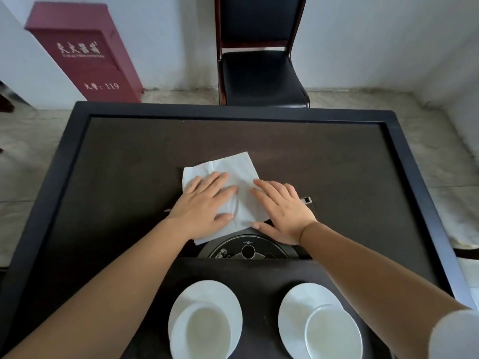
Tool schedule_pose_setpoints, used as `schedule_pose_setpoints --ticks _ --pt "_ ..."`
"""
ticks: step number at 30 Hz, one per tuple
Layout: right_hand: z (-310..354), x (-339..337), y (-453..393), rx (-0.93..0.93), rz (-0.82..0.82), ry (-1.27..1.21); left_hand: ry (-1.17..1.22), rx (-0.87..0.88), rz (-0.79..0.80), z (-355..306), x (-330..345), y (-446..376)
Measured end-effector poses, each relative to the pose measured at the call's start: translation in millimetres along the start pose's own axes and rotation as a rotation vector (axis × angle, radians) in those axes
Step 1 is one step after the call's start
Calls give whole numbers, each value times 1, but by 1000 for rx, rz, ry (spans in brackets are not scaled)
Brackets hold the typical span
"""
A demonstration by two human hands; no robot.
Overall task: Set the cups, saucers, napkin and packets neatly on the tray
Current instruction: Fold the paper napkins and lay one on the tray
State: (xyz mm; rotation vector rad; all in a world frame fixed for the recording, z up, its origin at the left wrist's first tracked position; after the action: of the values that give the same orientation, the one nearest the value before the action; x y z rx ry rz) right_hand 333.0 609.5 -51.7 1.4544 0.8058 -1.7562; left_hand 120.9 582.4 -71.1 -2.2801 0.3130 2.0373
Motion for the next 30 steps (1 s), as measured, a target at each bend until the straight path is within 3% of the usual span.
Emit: schedule_pose_setpoints --ticks 4,9,12,15,17,20,26,30 --pt "2 -2 1 -17 -9 25 42 -181 -18 -13 -6 -3" --pt "-2 -1 1 109 3 49 149 -480 40 -40 0 -3" --pt "-3 -2 0 134 -13 55 150 -387 -23 -38 -9 -3" --pt "1 -1 0 37 -10 71 66 30 -19 -17 -13 2" --pt "1 0 -1 -4 -7 83 13 165 44 -4 -8 7" --pt "-2 0 -1 45 -14 61 -5 75 45 -7 -1 6" --pt "-4 -1 0 109 -30 4 161 -346 93 -55 3 1" --pt "-3 1 -1 52 -7 35 167 -338 82 -57 -3 7"
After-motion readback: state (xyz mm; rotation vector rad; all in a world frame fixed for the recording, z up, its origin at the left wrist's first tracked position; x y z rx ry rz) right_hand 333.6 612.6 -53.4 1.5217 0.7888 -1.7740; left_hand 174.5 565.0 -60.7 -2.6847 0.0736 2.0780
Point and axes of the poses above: each hand's wrist, its own y-axis away from the middle knuckle, its own x-axis out of the palm, z = x × y, the point moved 4 cm from there along -y, towards the middle knuckle, and after that the axes turned 8 degrees about -x, right-handed, at the moved point
